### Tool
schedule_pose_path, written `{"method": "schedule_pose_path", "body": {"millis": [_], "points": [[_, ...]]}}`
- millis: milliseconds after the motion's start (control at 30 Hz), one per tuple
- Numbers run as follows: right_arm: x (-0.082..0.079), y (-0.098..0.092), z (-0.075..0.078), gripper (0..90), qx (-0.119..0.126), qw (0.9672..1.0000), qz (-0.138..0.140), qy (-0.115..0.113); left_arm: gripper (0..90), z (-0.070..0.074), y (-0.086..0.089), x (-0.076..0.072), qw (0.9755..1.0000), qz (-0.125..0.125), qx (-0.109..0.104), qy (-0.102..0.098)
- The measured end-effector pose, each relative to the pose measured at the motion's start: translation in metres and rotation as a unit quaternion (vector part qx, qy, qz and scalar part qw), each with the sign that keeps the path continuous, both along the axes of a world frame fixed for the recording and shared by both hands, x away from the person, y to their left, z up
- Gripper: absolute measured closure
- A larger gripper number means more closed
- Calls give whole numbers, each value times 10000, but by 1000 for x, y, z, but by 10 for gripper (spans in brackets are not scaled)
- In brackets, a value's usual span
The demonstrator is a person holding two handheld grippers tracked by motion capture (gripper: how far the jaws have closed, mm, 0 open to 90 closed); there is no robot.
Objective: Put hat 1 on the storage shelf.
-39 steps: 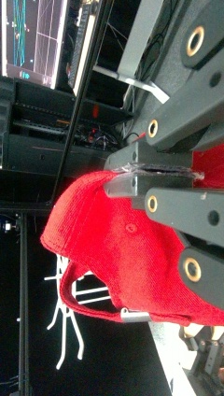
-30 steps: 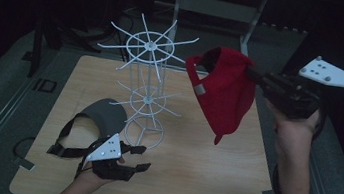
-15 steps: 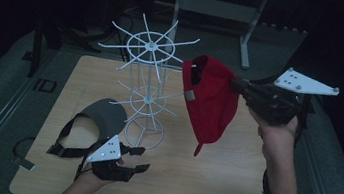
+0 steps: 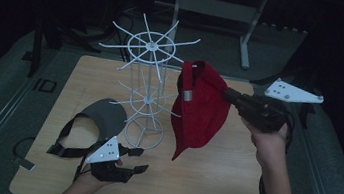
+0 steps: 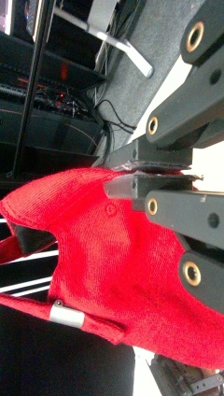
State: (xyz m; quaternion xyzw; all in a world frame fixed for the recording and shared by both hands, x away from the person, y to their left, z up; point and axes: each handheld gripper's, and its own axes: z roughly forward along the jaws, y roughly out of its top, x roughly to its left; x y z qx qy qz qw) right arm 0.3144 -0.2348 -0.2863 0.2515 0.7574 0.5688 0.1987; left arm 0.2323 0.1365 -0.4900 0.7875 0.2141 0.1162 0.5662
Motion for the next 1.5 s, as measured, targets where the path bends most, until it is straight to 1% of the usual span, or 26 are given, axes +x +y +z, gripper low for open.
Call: {"method": "schedule_pose_path", "body": {"millis": [100,133,200,267,300,367,400,533,600,667,700,733,767,800,833,900,967,1000,1067,1100,1133,1167,1233,1300,1400,1500], "points": [[-2,-2,-1,818,-1,10000,7,1,461,1,1,-1,10000,-3,11,-2],[-3,-3,-1,797,8,10000,54,1,461,1,1,-1,10000,1,16,0],[-5,-5,0,747,-28,10000,56,-5,461,1,1,-1,10000,-5,31,2],[-7,-9,0,700,16,9999,102,6,462,0,1,-1,10000,6,35,13],[-8,-11,0,680,-5,9999,101,-25,462,0,2,-1,10000,12,31,17],[-11,-15,0,633,6,9999,108,-61,462,0,3,-2,10000,21,69,9],[-12,-18,-1,599,9,9999,103,-63,462,0,3,-2,10000,34,40,29],[-17,-32,-3,515,86,9999,70,-61,462,-1,5,-3,10000,58,54,30],[-18,-40,-6,470,98,9999,35,-15,462,-1,7,-3,9999,69,66,45],[-18,-47,-10,426,138,9998,31,106,462,-2,8,-3,9999,80,76,47],[-19,-51,-13,420,171,9998,-22,127,462,-2,8,-3,9999,81,65,62],[-19,-54,-16,392,161,9997,-55,162,462,-2,9,-3,9999,90,70,59],[-20,-57,-19,336,147,9997,-47,206,462,-2,9,-3,9999,99,74,60],[-20,-60,-23,339,152,9995,-52,266,462,-3,10,-3,9999,96,68,63],[-21,-62,-27,320,141,9994,-49,311,463,-3,10,-3,9999,104,75,69],[-23,-65,-35,317,8,9992,-151,369,462,-4,11,-4,9999,110,59,80],[-24,-68,-45,278,-72,9989,-202,417,462,-5,11,-4,9999,127,53,85],[-25,-70,-51,263,-88,9986,-261,442,462,-5,12,-4,9999,131,48,89],[-24,-74,-61,239,-75,9984,-256,497,462,-6,13,-5,9998,137,54,93],[-24,-75,-67,222,-83,9982,-338,486,462,-6,14,-5,9999,138,57,88],[-23,-77,-73,220,-143,9979,-378,503,462,-7,15,-5,9998,151,45,90],[-23,-79,-79,207,-138,9977,-414,517,462,-8,16,-6,9998,159,29,102],[-21,-84,-91,198,-40,9968,-481,636,462,-9,17,-6,9998,175,28,108],[-19,-88,-103,198,-83,9955,-619,706,463,-11,19,-7,9998,182,35,115],[-18,-93,-121,198,-25,9944,-656,824,463,-14,21,-8,9997,188,31,150],[-19,-97,-137,202,-113,9935,-769,831,463,-16,24,-9,9996,223,41,190]]}}
